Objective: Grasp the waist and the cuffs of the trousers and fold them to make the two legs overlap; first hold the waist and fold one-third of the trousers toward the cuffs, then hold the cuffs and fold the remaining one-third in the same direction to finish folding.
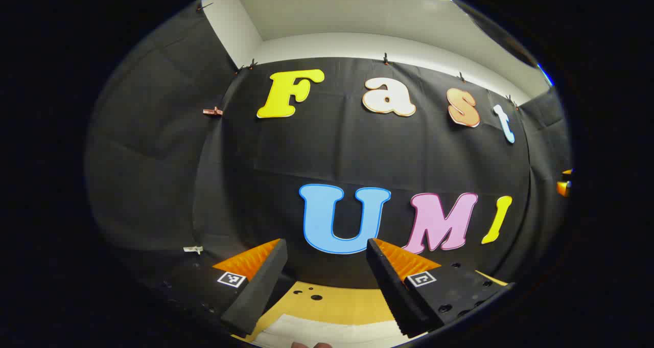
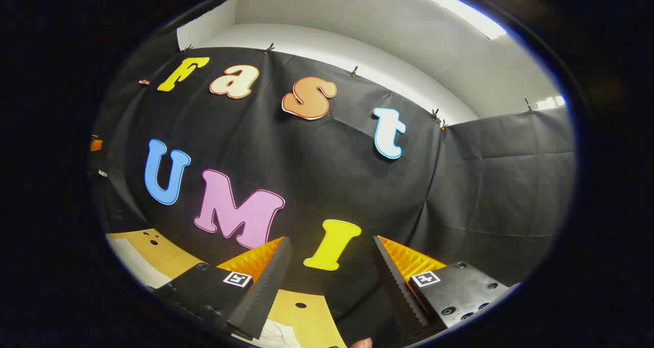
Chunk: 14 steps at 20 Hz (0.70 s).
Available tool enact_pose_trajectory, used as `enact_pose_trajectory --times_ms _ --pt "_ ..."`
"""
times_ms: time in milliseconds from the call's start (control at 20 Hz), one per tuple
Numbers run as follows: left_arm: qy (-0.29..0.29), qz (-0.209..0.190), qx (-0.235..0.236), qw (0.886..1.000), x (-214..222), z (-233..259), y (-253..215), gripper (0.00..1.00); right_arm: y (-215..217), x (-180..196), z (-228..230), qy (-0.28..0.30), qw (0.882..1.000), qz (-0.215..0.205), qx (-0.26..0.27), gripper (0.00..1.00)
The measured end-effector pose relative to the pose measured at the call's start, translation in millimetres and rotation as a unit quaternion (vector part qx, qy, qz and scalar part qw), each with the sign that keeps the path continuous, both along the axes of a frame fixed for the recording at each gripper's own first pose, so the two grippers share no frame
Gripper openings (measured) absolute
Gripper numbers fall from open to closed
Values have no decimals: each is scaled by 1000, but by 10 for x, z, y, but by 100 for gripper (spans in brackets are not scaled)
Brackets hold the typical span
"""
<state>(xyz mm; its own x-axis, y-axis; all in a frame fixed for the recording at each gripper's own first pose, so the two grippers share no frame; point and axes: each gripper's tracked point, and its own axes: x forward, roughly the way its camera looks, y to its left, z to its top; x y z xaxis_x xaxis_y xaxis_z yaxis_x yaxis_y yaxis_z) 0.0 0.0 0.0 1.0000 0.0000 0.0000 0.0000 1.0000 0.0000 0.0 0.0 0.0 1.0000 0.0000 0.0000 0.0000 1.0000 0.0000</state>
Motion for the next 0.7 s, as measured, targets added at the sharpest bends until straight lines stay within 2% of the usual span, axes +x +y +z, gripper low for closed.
enact_pose_trajectory --times_ms 300,700 --pt "22 0 12 1000 -21 -269 36 99 182 -139 -171 4 1000 2 22 97" --pt "25 -35 57 997 -80 -572 -142 98 430 -264 -536 23 1000 17 -3 97"
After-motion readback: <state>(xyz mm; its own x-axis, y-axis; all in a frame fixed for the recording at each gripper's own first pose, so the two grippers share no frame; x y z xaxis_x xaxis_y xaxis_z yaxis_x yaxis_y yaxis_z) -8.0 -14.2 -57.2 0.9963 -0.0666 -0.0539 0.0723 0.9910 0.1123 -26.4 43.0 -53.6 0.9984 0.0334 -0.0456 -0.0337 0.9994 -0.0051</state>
